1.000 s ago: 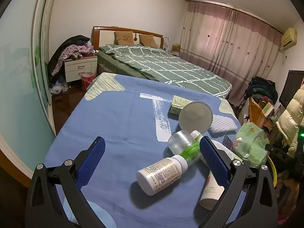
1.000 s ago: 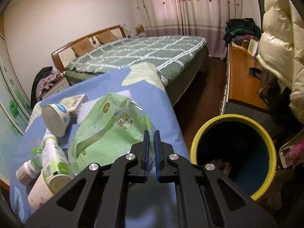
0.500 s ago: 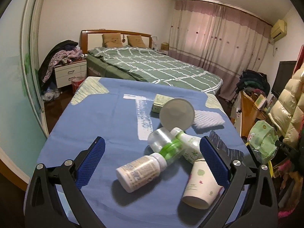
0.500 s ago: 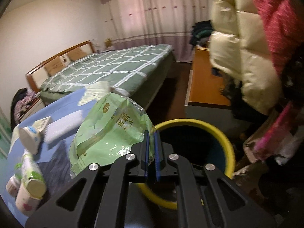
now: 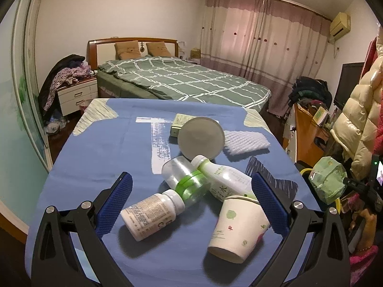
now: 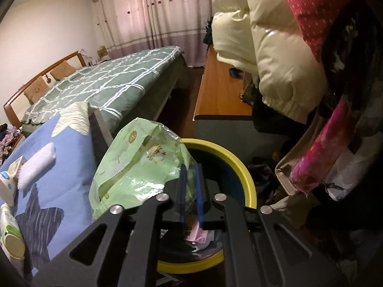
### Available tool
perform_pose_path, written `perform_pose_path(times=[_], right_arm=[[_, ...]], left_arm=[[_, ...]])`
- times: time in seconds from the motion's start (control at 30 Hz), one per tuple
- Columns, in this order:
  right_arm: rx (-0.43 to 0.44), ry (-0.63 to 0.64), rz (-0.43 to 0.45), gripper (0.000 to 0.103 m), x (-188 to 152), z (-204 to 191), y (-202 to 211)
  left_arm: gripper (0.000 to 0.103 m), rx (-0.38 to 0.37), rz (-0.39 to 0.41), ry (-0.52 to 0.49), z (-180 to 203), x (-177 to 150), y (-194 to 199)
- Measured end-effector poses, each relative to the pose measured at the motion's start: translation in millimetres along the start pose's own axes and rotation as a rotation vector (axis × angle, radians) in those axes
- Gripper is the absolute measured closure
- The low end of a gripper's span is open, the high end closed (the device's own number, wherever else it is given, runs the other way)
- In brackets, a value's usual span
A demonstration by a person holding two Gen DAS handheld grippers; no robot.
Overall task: Collect trash
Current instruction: 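Grasp the green plastic wrapper with the right gripper and drop it into the bin, then close the left gripper around the white paper cup on the bed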
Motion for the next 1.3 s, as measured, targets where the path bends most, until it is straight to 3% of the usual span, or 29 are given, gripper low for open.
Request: perform_pose_path(times=[0.1, 0.27, 0.6, 0.97, 1.3], right_arm=[[0.001, -0.014, 0.010, 0.078, -1, 0, 1], [0.050, -0.001, 0.054, 0.077, 0, -18, 12], [0.157, 0.133, 0.098, 0.077, -6, -96, 23], [0.166, 0.162, 0.091, 0.077, -12, -113, 19], [0.175, 0.162, 0.085, 0.077, -15, -113, 18]], left_arm=[[0.005, -0.002, -0.002, -0.009, 4, 0, 0], [0.005, -0.004, -0.004, -0.012, 7, -1, 0], [0.005, -0.022, -0.033, -0.052, 13, -14, 0], [0.005, -0.183, -0.198, -0.169, 44, -65, -20], [0.005, -0.205, -0.315, -0.239, 53, -88, -63]])
Point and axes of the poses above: each gripper's, at about its wrist camera, not at the fingertips, and y roughly against the way its jaws point, z to its right, x to its top, the point moved 7 cm from there along -y, roughly the way its jaws point, and after that the axes turned 7 degrees about y, right-handed, at the moved point
